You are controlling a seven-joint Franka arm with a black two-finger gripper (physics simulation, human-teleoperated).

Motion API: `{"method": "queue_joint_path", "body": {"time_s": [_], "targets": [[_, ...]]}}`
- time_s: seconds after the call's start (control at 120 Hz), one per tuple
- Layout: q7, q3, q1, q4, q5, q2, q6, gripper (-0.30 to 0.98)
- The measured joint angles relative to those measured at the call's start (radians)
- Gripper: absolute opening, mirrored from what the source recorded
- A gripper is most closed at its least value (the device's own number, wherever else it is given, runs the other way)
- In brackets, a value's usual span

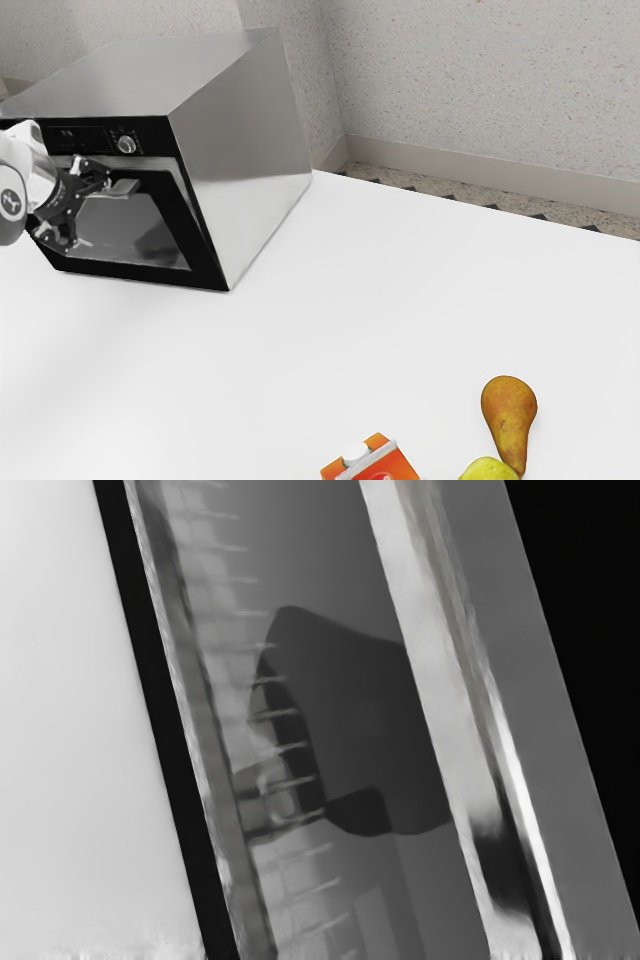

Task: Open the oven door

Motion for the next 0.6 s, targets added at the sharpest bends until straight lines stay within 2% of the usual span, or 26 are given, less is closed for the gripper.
{"method": "queue_joint_path", "body": {"time_s": [0.083, 0.175, 0.242, 0.283, 0.35, 0.383, 0.408, 0.458, 0.492, 0.542, 0.6], "targets": [[-0.002, -0.001, 0.004, -0.142, -0.011, -0.119, 0.001, 0.68], [0.024, -0.017, 0.018, -0.397, -0.037, -0.393, 0.011, 0.67], [0.059, -0.115, 0.064, -0.529, -0.066, -0.610, 0.014, 0.67], [0.073, -0.178, 0.081, -0.534, -0.075, -0.674, 0.003, 0.67], [0.087, -0.228, 0.053, -0.310, -0.076, -0.639, -0.121, 0.67], [0.089, -0.233, -0.007, -0.134, -0.069, -0.572, -0.231, 0.67], [0.088, -0.225, -0.088, -0.027, -0.059, -0.529, -0.317, 0.67], [0.082, -0.106, -0.420, 0.151, -0.026, -0.415, -0.477, 0.67], [0.078, -0.051, -0.568, 0.221, 0.001, -0.342, -0.569, 0.67], [0.072, -0.027, -0.691, 0.261, 0.032, -0.263, -0.682, 0.67], [0.064, -0.026, -0.752, 0.252, 0.058, -0.221, -0.779, 0.68]]}}
